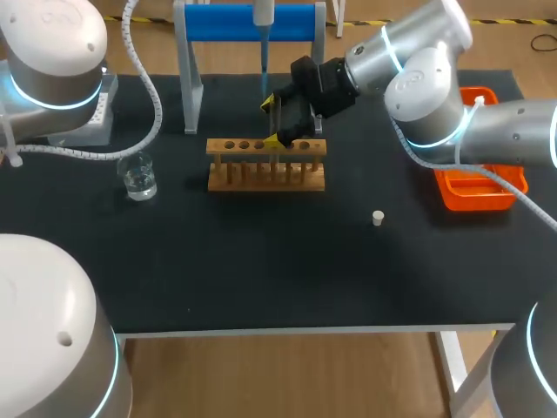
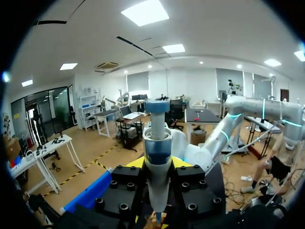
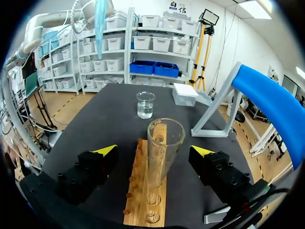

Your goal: Invert the test tube, pick up the pipette, mount the tip to pipette, aspirate from beaker and dispense into the tube, eject the tip, return the pipette, and cap with the stopper.

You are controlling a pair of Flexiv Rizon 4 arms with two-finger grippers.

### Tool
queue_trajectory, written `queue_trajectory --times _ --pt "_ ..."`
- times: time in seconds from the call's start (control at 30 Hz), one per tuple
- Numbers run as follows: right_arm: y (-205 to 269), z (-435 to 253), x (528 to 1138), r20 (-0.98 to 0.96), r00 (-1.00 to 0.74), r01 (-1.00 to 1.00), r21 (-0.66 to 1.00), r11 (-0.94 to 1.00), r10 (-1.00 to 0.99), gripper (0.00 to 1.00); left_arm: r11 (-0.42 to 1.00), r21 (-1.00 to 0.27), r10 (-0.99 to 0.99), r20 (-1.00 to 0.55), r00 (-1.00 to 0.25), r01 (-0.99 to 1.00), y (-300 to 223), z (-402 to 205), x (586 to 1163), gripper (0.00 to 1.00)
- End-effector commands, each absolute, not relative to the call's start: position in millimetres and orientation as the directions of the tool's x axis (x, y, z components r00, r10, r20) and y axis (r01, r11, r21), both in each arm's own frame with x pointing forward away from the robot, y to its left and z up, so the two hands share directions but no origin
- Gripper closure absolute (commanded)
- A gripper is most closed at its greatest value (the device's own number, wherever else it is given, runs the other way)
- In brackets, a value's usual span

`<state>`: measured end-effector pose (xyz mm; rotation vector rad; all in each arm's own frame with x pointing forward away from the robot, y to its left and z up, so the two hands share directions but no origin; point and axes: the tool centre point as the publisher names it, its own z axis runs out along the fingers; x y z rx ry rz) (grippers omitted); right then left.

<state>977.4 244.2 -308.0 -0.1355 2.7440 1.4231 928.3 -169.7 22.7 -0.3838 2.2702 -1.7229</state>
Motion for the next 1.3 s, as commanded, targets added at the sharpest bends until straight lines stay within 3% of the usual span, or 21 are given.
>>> queue_trajectory --times 0.03,1.3 --pt "243 -307 978 -0.08 -0.995 -0.099 0.811 0.576 -0.059 0.0 0.261 -0.964 -0.362 -0.049 -0.931 -0.05 -169 23 929 1.0" --pt "243 -307 978 -0.08 -0.995 -0.099 0.811 0.576 -0.059 0.0 0.228 -0.974 -0.361 -0.074 -0.93 -0.011 -185 12 957 1.0"
